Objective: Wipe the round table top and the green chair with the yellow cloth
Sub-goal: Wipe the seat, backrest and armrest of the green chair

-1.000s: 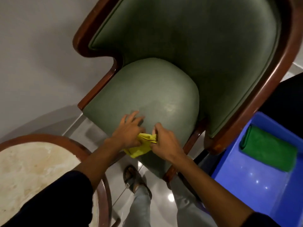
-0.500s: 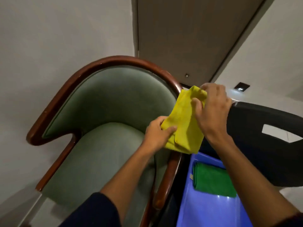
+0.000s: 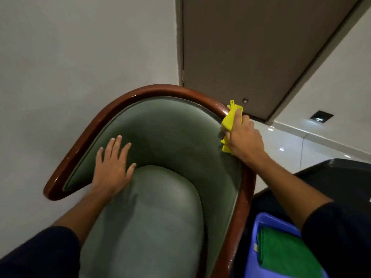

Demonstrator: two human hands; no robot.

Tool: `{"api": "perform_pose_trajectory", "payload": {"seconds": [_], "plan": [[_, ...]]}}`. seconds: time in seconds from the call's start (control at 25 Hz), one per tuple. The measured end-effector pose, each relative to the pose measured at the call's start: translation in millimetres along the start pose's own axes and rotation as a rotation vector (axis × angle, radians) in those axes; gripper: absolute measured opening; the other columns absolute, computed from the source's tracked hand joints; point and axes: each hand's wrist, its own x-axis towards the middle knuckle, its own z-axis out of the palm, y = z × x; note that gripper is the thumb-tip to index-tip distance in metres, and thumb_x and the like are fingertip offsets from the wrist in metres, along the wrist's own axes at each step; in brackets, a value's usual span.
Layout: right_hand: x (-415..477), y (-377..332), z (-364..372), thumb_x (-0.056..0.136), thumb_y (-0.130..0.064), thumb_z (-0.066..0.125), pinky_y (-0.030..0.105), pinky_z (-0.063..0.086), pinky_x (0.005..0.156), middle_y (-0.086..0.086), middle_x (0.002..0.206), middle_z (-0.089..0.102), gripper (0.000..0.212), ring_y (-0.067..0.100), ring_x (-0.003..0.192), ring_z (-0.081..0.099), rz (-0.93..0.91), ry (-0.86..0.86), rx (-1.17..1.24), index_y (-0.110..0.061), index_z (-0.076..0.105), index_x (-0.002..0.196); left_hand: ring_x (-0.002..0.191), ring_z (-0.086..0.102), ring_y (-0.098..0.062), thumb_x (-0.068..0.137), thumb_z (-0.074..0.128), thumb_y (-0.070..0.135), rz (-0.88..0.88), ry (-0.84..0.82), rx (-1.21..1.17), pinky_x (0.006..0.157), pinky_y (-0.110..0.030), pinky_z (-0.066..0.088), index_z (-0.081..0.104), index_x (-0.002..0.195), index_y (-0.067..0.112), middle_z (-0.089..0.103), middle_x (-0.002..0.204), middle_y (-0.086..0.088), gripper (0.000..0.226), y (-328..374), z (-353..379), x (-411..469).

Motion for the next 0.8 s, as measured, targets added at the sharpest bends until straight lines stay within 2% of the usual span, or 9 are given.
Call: {"api": "perform_pose_trajectory", "payload": {"seconds": [0.12,0.2,0.36,0.44,0.56,0.68,0.8], "plan": [[46.6,-24.7,5.8,0.093,-0.026,0.048,0.054,0.046,0.093,0.026,0.142,0.041,0.069,0.044,0.127,0.042,-0.152,-0.001,-0.144,-0.002,0.016,0.15,0.153,0.005,-0.033,0.09,0.053,0.046,-0.045,0.017,0.058,0.121,-0.057,0.012,0.016,0.154,0.012,0.006,0.164,-0.019,0.081,-49.8,2.2,21.2],[69.7,-42.9,11.2,0.092,-0.024,0.046,0.055,0.038,0.105,0.024,0.153,0.032,0.069,0.043,0.14,0.031,-0.224,-0.005,-0.188,-0.002,0.017,0.15,0.153,-0.002,-0.034,0.089,0.05,0.054,-0.124,-0.03,0.024,0.122,-0.058,0.007,0.0,0.155,0.013,-0.004,0.164,-0.019,0.092,-77.7,4.6,38.6],[111.5,-98.5,32.1,0.094,-0.022,0.046,0.05,0.022,0.119,0.016,0.162,0.02,0.07,0.037,0.149,0.017,-0.34,0.021,-0.268,-0.006,0.012,0.153,0.152,-0.01,-0.034,0.078,0.046,0.077,-0.154,-0.12,-0.064,0.12,-0.056,0.0,-0.02,0.151,0.02,-0.016,0.163,-0.017,0.113,-104.5,16.5,50.1],[122.1,-141.0,45.8,0.09,-0.014,0.046,0.05,0.017,0.122,0.014,0.163,0.016,0.073,0.036,0.15,0.013,-0.436,0.054,-0.302,-0.008,0.011,0.154,0.152,-0.011,-0.032,0.072,0.039,0.085,-0.144,-0.138,-0.091,0.12,-0.055,0.001,-0.025,0.149,0.023,-0.018,0.163,-0.015,0.118,-106.7,19.4,51.0],[115.1,-211.0,77.8,0.08,-0.003,0.044,0.051,0.021,0.121,0.013,0.161,0.024,0.076,0.035,0.148,0.021,-0.686,0.129,-0.316,-0.007,0.021,0.152,0.152,-0.011,-0.032,0.066,0.027,0.092,-0.128,-0.135,-0.119,0.121,-0.053,0.003,-0.029,0.147,0.025,-0.017,0.164,-0.014,0.12,-112.4,21.0,52.9],[92.4,-242.7,108.5,0.083,-0.01,0.046,0.047,0.023,0.121,0.01,0.161,0.025,0.074,0.03,0.149,0.022,-0.914,0.138,-0.371,-0.009,0.02,0.153,0.153,-0.006,-0.032,0.063,0.02,0.093,-0.117,-0.12,-0.15,0.121,-0.053,0.007,-0.023,0.149,0.023,-0.012,0.164,-0.015,0.119,-114.3,23.4,52.9],[88.6,-215.4,113.2,0.086,-0.027,0.056,0.048,0.026,0.12,0.007,0.161,0.026,0.078,0.027,0.148,0.024,-1.029,0.061,-0.52,-0.015,0.018,0.153,0.153,-0.007,-0.032,0.063,0.02,0.092,-0.12,-0.119,-0.166,0.121,-0.053,0.007,-0.022,0.15,0.022,-0.013,0.164,-0.015,0.12,-113.3,21.5,52.9]]}}
